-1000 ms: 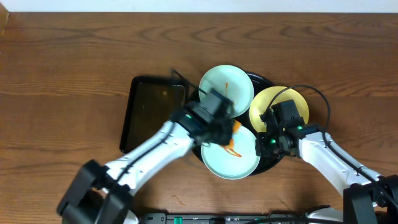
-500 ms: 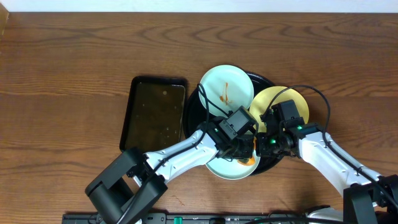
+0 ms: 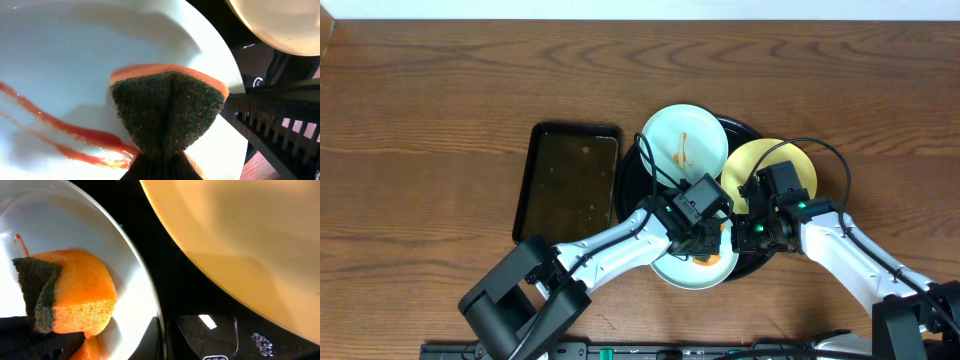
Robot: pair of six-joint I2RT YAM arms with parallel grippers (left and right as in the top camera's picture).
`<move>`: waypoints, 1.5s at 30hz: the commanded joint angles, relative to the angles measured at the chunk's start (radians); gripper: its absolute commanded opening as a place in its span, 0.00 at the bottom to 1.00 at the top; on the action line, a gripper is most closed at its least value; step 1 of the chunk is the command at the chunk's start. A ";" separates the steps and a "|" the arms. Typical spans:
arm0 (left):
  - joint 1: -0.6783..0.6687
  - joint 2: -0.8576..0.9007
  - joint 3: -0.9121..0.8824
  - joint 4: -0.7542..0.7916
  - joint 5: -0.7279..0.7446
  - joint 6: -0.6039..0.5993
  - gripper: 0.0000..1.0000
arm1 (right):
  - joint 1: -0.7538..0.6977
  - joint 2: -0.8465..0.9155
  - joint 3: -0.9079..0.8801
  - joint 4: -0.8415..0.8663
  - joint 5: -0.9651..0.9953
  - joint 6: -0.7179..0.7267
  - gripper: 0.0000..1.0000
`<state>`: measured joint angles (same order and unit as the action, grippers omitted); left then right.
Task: Clean dirty plates on tray and stack at the side
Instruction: 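Scrub the lower green plate with the sponge in the left gripper, then return the sponge with the left gripper to the black tray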
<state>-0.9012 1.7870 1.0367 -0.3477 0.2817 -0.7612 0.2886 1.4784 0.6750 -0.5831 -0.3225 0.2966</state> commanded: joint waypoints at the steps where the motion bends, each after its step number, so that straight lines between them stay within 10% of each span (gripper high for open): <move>1: 0.001 0.013 0.006 -0.002 -0.021 0.035 0.08 | 0.014 0.003 0.015 -0.008 0.000 -0.005 0.01; 25: -0.001 0.061 0.005 0.000 -0.097 0.171 0.08 | 0.014 0.003 0.015 -0.021 0.000 -0.005 0.01; 45: 0.290 -0.048 0.028 -0.163 -0.232 0.410 0.08 | 0.014 0.003 0.015 -0.038 0.000 -0.005 0.01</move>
<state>-0.6518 1.7992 1.0500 -0.4831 0.2031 -0.4187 0.2886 1.4784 0.6872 -0.6056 -0.3492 0.2966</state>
